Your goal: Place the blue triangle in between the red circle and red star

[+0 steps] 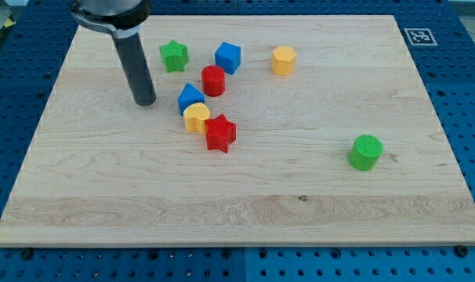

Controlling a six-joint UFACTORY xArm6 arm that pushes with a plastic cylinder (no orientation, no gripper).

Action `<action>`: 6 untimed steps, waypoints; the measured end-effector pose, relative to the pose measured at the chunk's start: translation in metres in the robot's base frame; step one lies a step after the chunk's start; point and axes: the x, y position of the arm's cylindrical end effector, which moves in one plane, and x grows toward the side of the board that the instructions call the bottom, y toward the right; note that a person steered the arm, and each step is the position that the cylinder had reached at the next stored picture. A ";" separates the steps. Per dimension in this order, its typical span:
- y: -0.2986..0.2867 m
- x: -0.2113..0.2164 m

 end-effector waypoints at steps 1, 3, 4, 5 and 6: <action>0.012 0.000; 0.027 0.000; 0.033 0.000; 0.042 0.000; 0.054 0.000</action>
